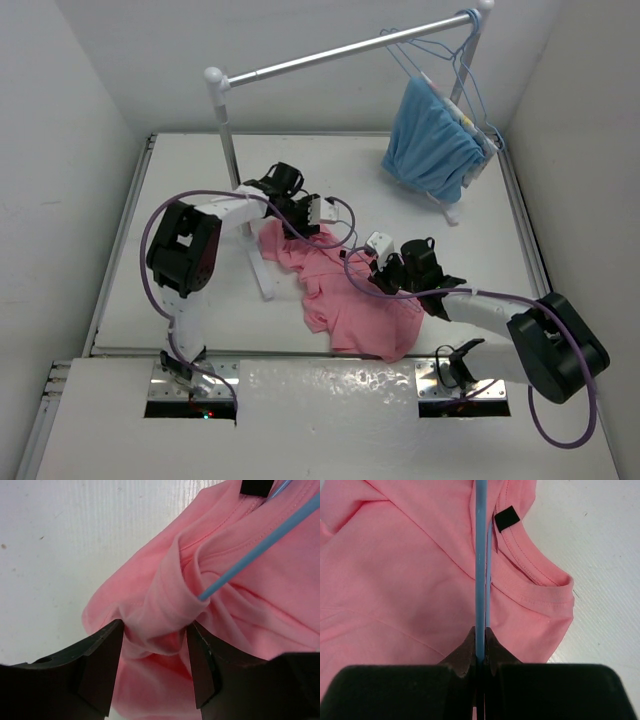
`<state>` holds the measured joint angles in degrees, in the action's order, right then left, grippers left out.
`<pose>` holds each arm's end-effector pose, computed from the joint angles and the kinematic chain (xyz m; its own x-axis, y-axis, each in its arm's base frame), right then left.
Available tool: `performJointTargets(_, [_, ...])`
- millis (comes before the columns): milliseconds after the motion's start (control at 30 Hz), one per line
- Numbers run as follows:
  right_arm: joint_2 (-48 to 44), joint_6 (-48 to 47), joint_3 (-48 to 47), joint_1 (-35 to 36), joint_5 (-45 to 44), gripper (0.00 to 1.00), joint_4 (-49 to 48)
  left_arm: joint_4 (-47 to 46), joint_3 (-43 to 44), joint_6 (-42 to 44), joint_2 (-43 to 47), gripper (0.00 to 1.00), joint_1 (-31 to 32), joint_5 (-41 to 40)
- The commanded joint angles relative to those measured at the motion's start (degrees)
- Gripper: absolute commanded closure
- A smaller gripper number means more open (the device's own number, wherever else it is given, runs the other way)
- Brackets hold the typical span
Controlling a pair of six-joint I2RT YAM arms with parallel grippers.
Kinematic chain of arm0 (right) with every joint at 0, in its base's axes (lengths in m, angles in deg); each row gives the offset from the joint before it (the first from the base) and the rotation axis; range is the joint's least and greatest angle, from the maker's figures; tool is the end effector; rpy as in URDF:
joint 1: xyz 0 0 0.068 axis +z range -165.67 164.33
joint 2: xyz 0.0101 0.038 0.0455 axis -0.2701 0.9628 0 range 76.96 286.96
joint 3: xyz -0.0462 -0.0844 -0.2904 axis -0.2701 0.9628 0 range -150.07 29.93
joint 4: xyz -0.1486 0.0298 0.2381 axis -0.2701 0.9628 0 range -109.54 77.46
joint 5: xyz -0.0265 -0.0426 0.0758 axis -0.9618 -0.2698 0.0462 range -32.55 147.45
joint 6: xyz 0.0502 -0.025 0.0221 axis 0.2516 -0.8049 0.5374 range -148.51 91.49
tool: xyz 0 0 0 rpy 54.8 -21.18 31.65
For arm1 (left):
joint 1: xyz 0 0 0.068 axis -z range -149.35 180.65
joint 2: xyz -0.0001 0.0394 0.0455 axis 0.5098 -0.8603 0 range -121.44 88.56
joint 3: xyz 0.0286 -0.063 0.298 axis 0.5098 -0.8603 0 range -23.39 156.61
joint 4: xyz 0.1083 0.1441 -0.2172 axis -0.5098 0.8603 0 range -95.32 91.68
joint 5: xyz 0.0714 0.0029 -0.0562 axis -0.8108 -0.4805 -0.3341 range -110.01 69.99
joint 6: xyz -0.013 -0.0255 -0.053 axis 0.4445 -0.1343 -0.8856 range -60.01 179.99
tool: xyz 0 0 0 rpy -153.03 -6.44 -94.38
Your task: Place the t-shirt on the hanger
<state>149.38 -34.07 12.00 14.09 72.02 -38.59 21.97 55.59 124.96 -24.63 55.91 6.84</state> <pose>0.1936 0.1237 0.1472 -0.4371 -0.3580 -0.8251 -0.7041 0.7070 0.0662 0.3950 -0.2087 0.1870 0.1854 0.8064 -0.5615 0.9637 -0.0373 0.2645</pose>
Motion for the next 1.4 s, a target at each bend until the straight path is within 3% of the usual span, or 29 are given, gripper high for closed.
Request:
performJointTargets(0, [0.70,-0.15,-1.14,-0.05,-0.68,1.00,-1.69,-0.22,3.11,2.44,-2.82,0.49,0.76,3.65])
performJointTargets(167, [1.05,-0.33,-1.23,-0.05,-1.47,1.00,-1.43,1.02,5.31,2.63,-5.20,0.57,1.20,5.49])
performJointTargets(300, [1.23,0.11,-1.23,-0.05,-1.91,1.00,-1.78,1.01,5.83,1.30,-5.47,0.83,1.38,7.51])
performJointTargets(400, [1.14,0.11,-1.23,-0.05,-2.52,1.00,-1.96,2.15,5.39,0.69,-4.59,0.89,1.46,11.46])
performJointTargets(567, [-1.13,0.20,-1.58,-0.05,-3.93,1.00,-1.61,6.19,4.52,0.69,-0.47,0.92,3.48,18.67])
performJointTargets(800, [-5.35,0.11,-2.37,0.04,-4.64,1.00,-0.11,10.32,4.08,-0.46,4.46,0.88,6.21,24.73])
performJointTargets(1367, [-8.70,2.13,-2.63,0.04,-2.97,1.00,-0.73,8.05,0.12,-4.40,7.81,0.89,10.43,22.55])
